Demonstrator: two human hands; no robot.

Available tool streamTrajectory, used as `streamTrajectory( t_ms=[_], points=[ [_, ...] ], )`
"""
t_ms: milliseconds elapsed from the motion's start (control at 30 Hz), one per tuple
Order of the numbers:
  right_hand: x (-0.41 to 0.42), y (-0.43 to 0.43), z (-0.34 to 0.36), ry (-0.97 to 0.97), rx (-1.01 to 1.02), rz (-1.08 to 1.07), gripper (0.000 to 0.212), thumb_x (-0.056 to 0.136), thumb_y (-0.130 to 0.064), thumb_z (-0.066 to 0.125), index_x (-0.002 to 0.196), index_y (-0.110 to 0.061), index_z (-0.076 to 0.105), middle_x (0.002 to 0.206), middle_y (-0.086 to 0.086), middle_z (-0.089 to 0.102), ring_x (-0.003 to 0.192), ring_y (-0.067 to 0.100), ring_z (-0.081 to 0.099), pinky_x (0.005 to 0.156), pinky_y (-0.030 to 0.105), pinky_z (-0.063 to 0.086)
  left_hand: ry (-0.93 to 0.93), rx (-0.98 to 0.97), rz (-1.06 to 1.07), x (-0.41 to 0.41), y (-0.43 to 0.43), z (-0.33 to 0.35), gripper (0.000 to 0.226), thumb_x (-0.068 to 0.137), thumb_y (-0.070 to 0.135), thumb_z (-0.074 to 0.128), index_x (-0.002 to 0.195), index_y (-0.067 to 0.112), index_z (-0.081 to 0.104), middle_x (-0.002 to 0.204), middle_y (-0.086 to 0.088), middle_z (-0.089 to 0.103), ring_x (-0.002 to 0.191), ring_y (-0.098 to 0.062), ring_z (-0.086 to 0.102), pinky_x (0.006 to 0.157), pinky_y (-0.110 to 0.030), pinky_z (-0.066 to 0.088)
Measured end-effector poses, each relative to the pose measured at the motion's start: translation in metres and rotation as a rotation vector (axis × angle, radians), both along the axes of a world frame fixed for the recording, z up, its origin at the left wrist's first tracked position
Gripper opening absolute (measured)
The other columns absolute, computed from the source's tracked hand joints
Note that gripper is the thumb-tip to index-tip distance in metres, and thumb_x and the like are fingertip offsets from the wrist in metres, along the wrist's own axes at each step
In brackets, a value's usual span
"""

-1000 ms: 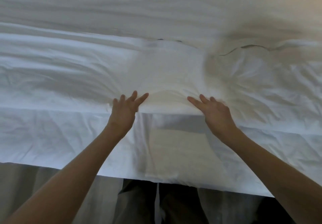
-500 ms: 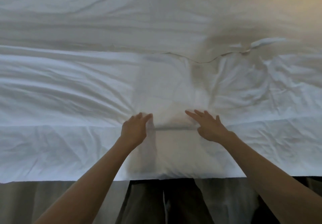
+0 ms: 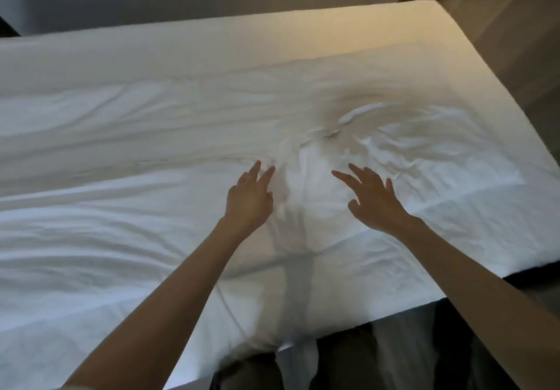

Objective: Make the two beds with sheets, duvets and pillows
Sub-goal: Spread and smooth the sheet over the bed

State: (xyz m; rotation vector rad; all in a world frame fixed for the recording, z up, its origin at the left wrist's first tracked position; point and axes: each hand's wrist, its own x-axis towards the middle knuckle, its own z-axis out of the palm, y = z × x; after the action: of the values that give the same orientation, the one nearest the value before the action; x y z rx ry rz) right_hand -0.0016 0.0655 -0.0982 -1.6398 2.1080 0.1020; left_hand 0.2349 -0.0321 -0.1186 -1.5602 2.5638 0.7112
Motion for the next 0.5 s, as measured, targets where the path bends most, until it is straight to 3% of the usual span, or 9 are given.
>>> streamTrajectory(
  t_ms=[233, 400, 500],
  points=[
    [-0.142, -0.036, -0.007, 0.093, 0.016, -0.006, 0.065, 0.095, -0.016, 0.045, 0.151, -0.038, 0.02, 0.163, -0.003, 0.0, 0.148, 0.028, 0.0, 0.116, 0.06, 0.003, 0.045, 0.012, 0.043, -0.135, -0.029, -0.002, 0.059, 0.1, 0.029, 0.046, 0.154, 0.024, 0.022, 0.162, -0.002, 0.012, 0.138, -0.032, 0.033, 0.098, -0.046, 0.043],
    [-0.263, -0.053, -0.028, 0.047, 0.05, -0.092, 0.062, 0.095, -0.016, 0.048, 0.149, -0.036, 0.026, 0.163, -0.001, 0.0, 0.148, 0.031, 0.001, 0.116, 0.06, 0.004, 0.036, 0.083, 0.133, -0.24, -0.041, -0.034, 0.06, 0.1, 0.032, 0.047, 0.154, 0.024, 0.023, 0.163, -0.002, 0.006, 0.127, -0.032, 0.05, 0.092, -0.045, 0.048],
    [-0.332, -0.06, -0.045, 0.007, 0.076, -0.177, 0.062, 0.095, -0.019, 0.049, 0.15, -0.036, 0.024, 0.163, 0.001, 0.001, 0.147, 0.032, 0.002, 0.117, 0.057, 0.008, 0.003, 0.141, 0.2, -0.295, -0.051, -0.057, 0.063, 0.1, 0.036, 0.047, 0.154, 0.023, 0.019, 0.164, -0.001, -0.002, 0.135, -0.031, 0.042, 0.096, -0.046, 0.045]
  ],
)
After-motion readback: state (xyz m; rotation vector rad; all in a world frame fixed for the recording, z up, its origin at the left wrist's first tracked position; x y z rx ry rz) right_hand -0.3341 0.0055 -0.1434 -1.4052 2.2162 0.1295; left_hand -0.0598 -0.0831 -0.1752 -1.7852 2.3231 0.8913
